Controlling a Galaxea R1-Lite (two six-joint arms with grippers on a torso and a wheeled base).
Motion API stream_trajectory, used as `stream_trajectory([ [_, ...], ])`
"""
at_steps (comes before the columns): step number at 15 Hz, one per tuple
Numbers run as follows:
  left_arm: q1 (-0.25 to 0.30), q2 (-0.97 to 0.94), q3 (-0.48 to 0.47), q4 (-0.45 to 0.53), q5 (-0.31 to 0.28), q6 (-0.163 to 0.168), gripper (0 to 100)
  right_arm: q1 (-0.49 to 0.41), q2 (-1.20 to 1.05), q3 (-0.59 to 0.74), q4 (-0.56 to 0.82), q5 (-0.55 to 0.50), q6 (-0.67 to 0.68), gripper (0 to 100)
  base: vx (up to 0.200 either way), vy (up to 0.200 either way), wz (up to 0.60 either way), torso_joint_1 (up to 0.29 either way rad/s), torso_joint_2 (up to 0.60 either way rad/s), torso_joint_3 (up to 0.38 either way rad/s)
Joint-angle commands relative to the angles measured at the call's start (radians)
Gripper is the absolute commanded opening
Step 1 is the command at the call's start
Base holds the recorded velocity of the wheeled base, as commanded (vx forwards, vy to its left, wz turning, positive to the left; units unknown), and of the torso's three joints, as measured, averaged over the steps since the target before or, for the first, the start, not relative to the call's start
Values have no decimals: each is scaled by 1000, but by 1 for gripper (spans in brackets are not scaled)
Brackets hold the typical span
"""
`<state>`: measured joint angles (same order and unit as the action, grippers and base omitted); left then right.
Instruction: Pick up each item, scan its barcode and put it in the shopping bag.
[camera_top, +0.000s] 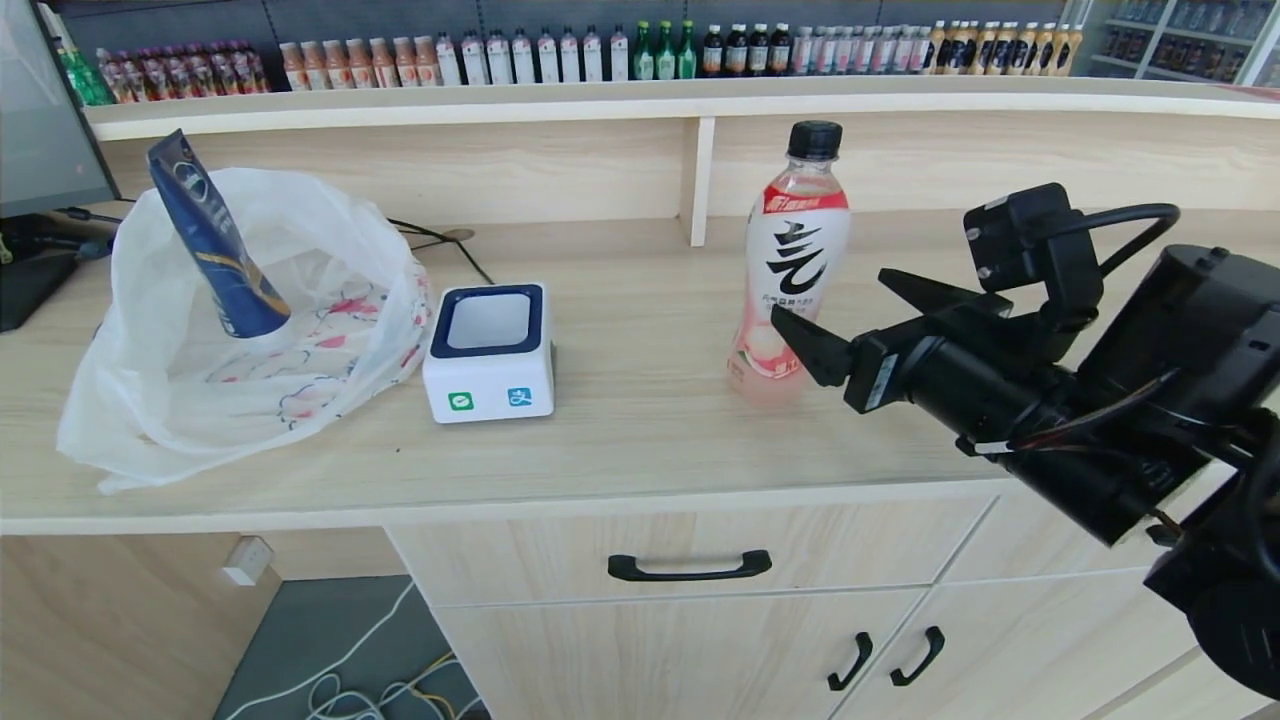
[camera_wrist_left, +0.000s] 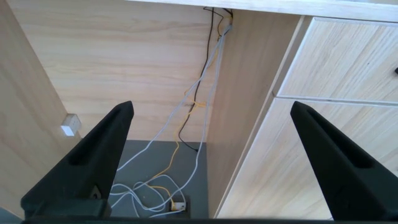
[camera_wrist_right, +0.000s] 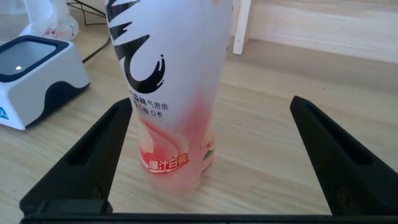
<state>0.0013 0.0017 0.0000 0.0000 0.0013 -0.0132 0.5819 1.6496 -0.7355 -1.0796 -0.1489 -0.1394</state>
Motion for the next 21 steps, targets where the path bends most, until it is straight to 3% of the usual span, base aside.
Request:
stream_trajectory([
  [1, 0, 0, 0, 0, 0, -1, 100, 7, 21, -12, 0, -1, 0, 100, 0, 0, 0, 0, 0, 0],
  [10, 0, 0, 0, 0, 0, -1, 100, 99, 144, -159, 0, -97, 0, 100, 0, 0, 0, 0, 0, 0],
  [14, 0, 0, 0, 0, 0, -1, 100, 105, 199, -239, 0, -161, 3, 100, 0, 0, 0, 0, 0, 0],
  [21, 0, 0, 0, 0, 0, -1, 100, 115, 228, -262, -2, -198, 7, 100, 0, 0, 0, 0, 0, 0],
])
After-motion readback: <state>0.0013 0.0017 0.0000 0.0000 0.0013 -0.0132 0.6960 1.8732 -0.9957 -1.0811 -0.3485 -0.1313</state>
